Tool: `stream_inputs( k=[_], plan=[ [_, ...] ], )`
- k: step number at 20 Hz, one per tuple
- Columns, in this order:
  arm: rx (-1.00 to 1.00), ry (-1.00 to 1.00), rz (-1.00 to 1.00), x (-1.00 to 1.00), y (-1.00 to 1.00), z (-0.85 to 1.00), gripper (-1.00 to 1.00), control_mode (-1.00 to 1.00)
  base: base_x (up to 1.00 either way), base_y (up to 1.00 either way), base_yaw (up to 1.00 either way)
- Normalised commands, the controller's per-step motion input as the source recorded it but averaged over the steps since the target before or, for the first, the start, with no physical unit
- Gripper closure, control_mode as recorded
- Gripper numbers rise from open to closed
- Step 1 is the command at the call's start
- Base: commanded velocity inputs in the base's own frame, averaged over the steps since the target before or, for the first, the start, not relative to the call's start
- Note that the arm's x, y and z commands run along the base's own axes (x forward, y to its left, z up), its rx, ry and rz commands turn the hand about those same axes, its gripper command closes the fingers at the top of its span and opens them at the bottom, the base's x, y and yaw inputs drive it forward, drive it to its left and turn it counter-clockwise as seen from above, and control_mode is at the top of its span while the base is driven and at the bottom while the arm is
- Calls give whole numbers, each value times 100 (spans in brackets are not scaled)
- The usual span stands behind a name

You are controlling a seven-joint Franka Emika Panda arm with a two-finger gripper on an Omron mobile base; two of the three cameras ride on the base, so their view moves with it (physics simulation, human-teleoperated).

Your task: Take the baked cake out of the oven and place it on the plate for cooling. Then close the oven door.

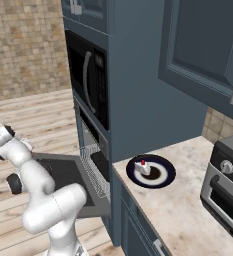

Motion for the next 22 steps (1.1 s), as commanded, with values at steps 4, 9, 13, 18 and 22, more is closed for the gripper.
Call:
stream_inputs(
  k=[4, 9, 13, 18, 22],
  plan=[
    [-9, 26, 62, -100, 13, -14, -100, -100, 0, 0, 0],
    [-17, 32, 58, -97, 13, -12, -100, -100, 0, 0, 0],
    [-35, 31, 45, -89, 15, -58, -100, -100, 0, 0, 0],
    [-47, 29, 39, -84, -3, -96, -100, -100, 0, 0, 0],
    [-57, 42, 24, -7, -6, -91, -100, -100, 0, 0, 0]
  ],
)
